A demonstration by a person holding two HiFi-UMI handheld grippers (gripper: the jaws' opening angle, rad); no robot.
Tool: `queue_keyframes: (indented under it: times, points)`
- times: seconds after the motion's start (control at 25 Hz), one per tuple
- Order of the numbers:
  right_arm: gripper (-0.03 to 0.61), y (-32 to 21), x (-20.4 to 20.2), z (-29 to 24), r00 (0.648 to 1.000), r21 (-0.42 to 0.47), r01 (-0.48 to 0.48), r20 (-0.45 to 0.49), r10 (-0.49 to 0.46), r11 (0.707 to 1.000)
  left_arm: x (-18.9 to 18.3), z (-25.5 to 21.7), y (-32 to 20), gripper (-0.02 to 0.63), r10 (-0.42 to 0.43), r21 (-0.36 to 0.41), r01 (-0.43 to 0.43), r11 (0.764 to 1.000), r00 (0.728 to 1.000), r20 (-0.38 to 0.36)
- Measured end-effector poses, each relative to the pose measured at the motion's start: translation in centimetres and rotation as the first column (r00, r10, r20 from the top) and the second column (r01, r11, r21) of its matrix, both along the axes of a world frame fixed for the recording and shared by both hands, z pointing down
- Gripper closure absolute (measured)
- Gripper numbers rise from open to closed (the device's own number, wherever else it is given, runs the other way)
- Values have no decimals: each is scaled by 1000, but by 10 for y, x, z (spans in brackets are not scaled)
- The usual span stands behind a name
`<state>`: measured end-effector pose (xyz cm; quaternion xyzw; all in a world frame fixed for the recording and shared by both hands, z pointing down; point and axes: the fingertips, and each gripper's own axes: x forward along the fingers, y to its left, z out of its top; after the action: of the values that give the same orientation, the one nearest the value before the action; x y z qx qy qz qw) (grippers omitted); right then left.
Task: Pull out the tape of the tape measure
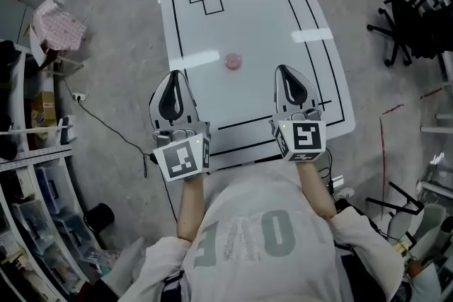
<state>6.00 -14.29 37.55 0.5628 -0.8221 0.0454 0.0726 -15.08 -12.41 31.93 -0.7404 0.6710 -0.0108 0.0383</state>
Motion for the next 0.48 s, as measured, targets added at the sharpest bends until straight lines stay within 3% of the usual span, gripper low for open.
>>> queue_keyframes:
  times: [0.44,0.48]
  points:
    - [546,-20,9,12,1000,-27,3,6,-2,1000,10,7,-22,586,4,-14,-4,1000,1000,30]
    - [538,-21,7,15,1000,-40,7,5,-6,999,10,8,-24,546,6,-19,-5,1000,1000,27]
